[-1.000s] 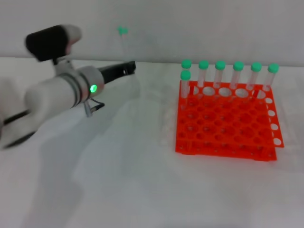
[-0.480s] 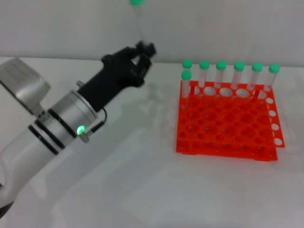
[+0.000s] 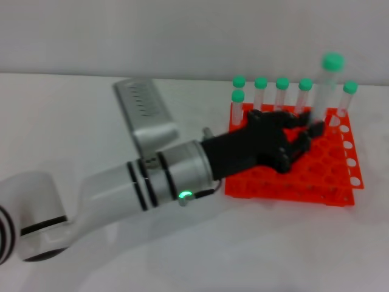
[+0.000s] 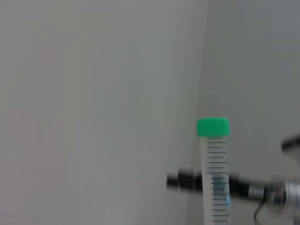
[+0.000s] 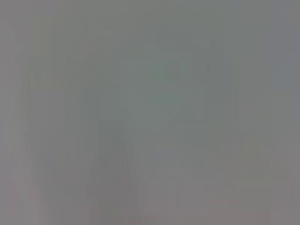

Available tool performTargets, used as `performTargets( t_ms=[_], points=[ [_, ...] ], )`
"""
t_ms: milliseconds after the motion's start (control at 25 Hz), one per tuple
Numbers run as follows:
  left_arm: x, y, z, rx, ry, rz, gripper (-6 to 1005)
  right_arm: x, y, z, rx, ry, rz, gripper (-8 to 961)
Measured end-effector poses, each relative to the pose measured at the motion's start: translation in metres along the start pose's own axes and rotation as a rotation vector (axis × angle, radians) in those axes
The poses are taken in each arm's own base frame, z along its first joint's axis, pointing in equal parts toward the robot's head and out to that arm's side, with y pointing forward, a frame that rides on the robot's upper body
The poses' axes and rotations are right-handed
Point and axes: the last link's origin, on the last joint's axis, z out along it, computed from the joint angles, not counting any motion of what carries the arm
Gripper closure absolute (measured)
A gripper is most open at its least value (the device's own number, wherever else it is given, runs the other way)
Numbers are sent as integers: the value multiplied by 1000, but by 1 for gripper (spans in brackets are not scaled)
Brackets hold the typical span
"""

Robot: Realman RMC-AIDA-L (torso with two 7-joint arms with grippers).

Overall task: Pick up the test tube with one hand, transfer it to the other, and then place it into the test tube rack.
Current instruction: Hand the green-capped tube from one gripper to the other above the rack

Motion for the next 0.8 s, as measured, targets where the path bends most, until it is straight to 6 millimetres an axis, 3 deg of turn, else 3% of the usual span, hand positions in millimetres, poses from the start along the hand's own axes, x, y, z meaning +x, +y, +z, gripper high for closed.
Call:
performTargets(
  t_ms=[160, 280, 480, 800],
  points=[
    [-5, 4, 14, -17, -62, 14, 756, -28, 13, -8, -227, 1, 25, 128],
    [-8, 5, 16, -23, -91, 25, 753, -38, 24, -6, -364, 45, 39, 129],
    [-11, 8, 17, -44, -114, 60, 748, -30, 45, 13, -496, 183, 56, 131],
    [-12, 7, 19, -47, -135, 78, 740, -16, 66, 37, -571, 243, 68, 133]
  ],
)
